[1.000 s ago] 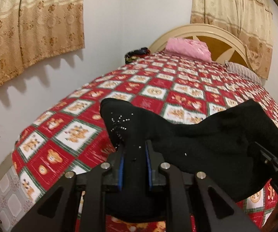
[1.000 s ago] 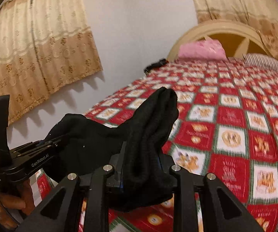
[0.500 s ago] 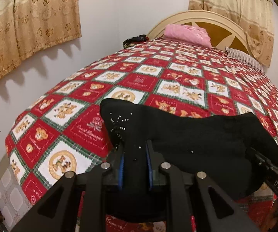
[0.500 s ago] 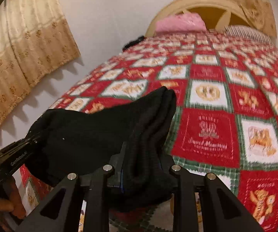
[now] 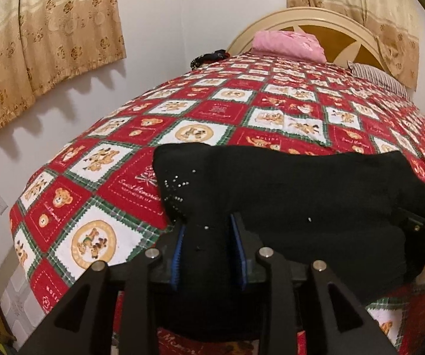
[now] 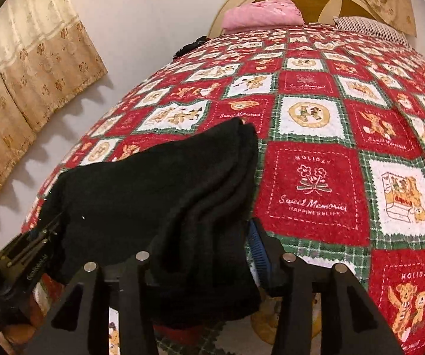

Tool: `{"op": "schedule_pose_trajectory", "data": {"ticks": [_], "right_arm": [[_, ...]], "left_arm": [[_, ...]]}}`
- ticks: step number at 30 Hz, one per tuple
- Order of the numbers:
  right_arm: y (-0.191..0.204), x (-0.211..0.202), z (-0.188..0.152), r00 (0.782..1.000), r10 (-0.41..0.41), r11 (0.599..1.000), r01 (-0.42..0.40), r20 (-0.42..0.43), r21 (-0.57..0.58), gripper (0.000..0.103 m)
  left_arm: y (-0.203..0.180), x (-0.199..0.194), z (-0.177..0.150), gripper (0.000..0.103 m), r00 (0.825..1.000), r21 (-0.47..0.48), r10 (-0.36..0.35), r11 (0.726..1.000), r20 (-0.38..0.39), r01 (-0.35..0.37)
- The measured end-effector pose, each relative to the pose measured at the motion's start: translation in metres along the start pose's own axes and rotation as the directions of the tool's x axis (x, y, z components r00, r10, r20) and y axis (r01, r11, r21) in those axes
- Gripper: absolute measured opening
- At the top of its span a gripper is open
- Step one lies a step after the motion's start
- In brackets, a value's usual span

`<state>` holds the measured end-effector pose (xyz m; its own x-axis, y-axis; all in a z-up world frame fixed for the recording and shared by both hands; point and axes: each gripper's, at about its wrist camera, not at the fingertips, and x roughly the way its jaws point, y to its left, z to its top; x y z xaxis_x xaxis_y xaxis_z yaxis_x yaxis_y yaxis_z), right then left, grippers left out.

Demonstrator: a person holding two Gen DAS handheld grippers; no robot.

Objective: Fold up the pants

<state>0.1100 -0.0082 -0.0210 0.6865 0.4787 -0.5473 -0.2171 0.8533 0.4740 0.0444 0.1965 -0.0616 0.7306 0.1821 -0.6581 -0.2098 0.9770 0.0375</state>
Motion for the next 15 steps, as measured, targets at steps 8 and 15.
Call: {"op": "schedule_pose_trajectory", "data": {"ticks": [8, 15], "right_arm": [[0.031, -0.077, -0.015, 0.944, -0.11, 0.975, 0.164, 0.311, -0.151, 0.043], [0.043, -0.031, -0.009, 0.993, -0.038, 0.975, 0.062, 0.113, -0.212, 0.028]], "left_arm": [[0.005, 0.0, -0.004, 0.035, 1.0, -0.021, -0.014, 1.0, 0.017, 0.014], [0.006, 0.0, -0.005, 0.037, 1.0, -0.002, -0.024, 1.0, 0.017, 0.024]]}}
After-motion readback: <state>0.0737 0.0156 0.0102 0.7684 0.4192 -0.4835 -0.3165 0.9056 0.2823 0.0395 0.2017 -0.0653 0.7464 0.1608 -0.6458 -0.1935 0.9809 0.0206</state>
